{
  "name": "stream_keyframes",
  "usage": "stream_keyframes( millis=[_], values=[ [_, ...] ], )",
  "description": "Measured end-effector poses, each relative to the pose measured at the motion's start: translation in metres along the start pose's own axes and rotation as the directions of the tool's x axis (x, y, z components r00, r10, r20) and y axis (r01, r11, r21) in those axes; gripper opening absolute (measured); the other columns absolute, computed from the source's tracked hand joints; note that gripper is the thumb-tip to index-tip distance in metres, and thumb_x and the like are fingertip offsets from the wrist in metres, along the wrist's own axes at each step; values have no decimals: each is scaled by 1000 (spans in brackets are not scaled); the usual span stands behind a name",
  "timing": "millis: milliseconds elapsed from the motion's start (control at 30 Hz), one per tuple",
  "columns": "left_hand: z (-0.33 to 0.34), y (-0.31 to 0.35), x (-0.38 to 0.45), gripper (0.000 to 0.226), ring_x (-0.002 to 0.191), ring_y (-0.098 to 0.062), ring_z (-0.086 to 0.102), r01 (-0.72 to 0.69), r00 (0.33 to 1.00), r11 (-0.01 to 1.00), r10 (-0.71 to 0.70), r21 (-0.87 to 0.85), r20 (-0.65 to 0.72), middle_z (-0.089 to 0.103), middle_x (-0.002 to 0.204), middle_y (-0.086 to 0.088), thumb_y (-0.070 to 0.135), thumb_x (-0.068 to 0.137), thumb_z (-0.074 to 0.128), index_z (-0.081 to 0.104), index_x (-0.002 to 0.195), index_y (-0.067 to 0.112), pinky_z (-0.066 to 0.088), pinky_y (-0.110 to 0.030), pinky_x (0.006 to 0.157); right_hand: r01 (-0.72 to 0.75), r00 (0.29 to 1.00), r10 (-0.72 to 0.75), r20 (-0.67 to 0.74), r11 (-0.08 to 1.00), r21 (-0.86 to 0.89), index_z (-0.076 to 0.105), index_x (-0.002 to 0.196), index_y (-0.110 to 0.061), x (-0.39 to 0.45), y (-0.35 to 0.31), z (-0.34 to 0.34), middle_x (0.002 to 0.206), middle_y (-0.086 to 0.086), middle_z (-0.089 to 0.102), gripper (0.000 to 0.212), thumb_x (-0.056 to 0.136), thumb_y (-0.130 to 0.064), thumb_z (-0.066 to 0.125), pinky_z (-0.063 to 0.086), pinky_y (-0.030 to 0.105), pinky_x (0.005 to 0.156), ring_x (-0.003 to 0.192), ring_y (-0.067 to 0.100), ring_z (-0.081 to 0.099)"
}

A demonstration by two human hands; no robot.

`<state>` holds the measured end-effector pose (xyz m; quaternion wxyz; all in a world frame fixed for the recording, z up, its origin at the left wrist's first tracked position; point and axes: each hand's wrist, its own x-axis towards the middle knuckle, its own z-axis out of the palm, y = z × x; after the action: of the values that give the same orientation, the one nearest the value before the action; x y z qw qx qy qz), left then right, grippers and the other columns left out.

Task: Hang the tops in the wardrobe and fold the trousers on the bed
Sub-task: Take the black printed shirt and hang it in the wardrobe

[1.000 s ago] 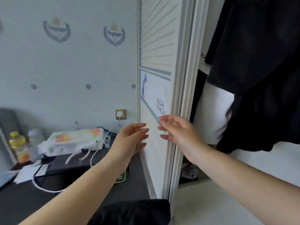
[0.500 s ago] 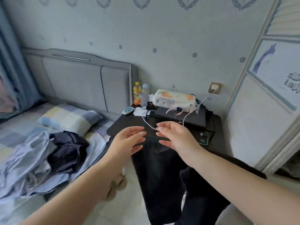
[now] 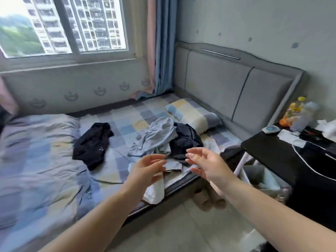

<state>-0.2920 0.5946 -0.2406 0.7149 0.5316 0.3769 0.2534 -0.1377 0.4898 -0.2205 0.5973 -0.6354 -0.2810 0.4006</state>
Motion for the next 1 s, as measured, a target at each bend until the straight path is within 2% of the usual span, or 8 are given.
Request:
stream_keyframes(
  millis=[133,233,400,500,667,767,867,1000],
  values=[
    [-68,-8,9,18,83,-14,63,30,988,999,-36,-41,-148,70,94,-3,15,89,65,66,107,11,52,-25,75,-61,989,63,130,998,-21,63,97,-15,40,11,57,94,0,64,7,92,-12,59,52,32,82,89,11,62],
    [-102,-13,18,19,88,-15,64,48,969,996,-66,-82,-238,70,100,-5,15,90,64,65,109,12,53,-28,80,-105,972,111,205,994,-38,63,98,-15,70,21,87,96,1,66,8,92,-12,59,53,30,80,90,12,63],
    [-138,-14,62,12,77,-12,62,62,931,986,-114,-155,-348,69,87,-2,9,91,61,65,101,13,51,-29,81,-153,939,160,304,987,-49,64,97,-15,138,32,124,94,0,67,8,91,-10,60,52,29,79,89,12,64],
    [-159,-16,107,14,79,-11,64,89,897,981,-153,-170,-414,70,93,-4,9,91,61,65,104,14,53,-27,76,-197,916,204,346,979,-54,64,96,-16,195,41,143,97,3,67,9,91,-10,60,52,29,79,91,14,64],
    [-193,-16,179,13,87,-14,63,125,817,961,-241,-248,-523,69,99,-4,10,92,60,65,102,15,51,-26,72,-285,862,295,412,955,-89,65,94,-16,295,55,178,99,5,67,9,92,-9,59,52,33,84,92,16,64],
    [-216,-16,212,13,85,-13,62,119,754,950,-276,-289,-596,68,93,-2,10,91,61,65,103,14,51,-26,72,-322,825,342,450,939,-122,64,92,-15,350,61,207,97,5,65,10,92,-8,57,50,36,88,91,17,61],
    [-243,-17,236,11,80,-13,61,108,695,927,-329,-360,-640,66,87,-3,9,92,60,64,101,13,50,-26,73,-351,803,377,462,925,-144,63,91,-15,389,70,239,92,5,62,10,93,-8,56,50,30,81,88,15,59],
    [-289,-30,268,9,80,-14,60,116,634,914,-370,-389,-680,66,91,-5,9,93,58,64,98,14,49,-26,72,-378,782,413,468,910,-171,62,93,-15,431,97,289,91,4,62,8,94,-10,56,51,26,76,87,12,61]
  ],
)
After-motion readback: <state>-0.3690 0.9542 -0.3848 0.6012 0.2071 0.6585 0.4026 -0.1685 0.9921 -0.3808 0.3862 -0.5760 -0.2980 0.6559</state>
